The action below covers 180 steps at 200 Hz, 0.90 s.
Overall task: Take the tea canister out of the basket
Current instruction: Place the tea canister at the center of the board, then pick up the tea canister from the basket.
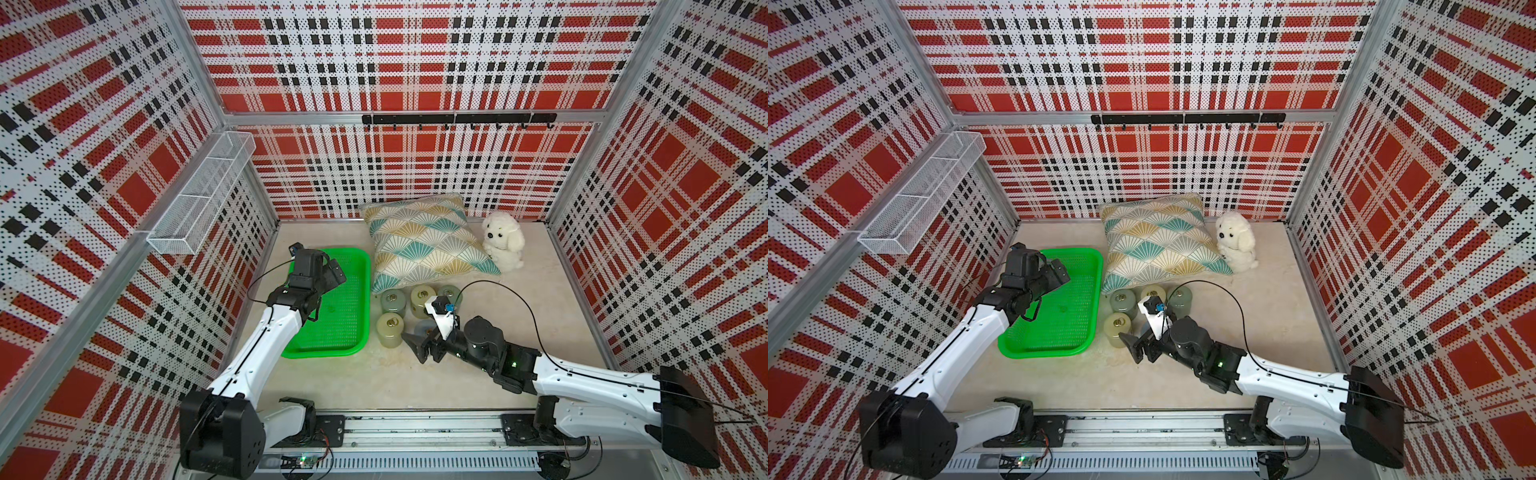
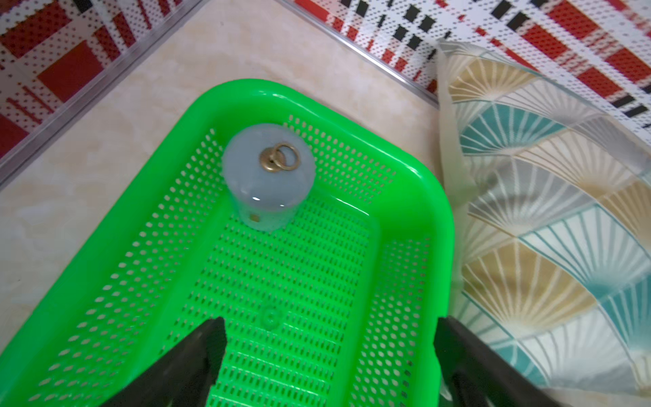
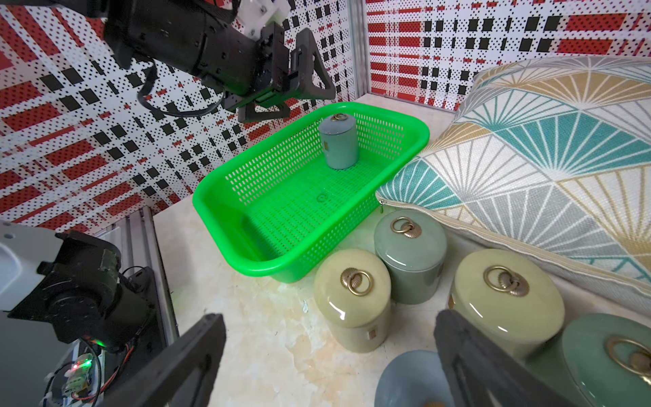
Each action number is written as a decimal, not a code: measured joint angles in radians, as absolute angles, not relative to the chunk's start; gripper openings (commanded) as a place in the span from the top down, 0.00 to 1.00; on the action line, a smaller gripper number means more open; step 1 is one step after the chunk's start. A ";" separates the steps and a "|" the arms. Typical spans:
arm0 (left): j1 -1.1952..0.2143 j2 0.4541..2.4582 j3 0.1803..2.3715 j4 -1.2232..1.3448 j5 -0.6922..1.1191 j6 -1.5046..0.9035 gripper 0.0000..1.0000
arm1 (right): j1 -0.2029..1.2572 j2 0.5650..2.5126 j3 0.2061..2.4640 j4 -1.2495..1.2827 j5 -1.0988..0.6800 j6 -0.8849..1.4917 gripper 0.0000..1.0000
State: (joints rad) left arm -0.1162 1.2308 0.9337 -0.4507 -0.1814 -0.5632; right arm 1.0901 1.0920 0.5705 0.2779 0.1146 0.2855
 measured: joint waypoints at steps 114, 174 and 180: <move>0.022 1.567 1.048 -0.389 -0.166 -0.530 0.00 | 1.090 1.073 0.514 0.344 0.090 0.299 0.00; 0.019 1.699 1.145 -0.392 -0.197 -0.529 0.01 | 1.090 1.072 0.514 0.342 0.089 0.305 0.00; 0.019 1.716 1.161 -0.393 -0.198 -0.528 0.01 | 1.090 1.072 0.514 0.342 0.089 0.307 0.00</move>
State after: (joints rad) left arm 0.0189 1.7161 1.1606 -0.3935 -0.1982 -0.5278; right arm 1.0901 1.0721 0.5140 0.3420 0.0891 0.3065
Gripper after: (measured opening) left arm 0.992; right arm 0.999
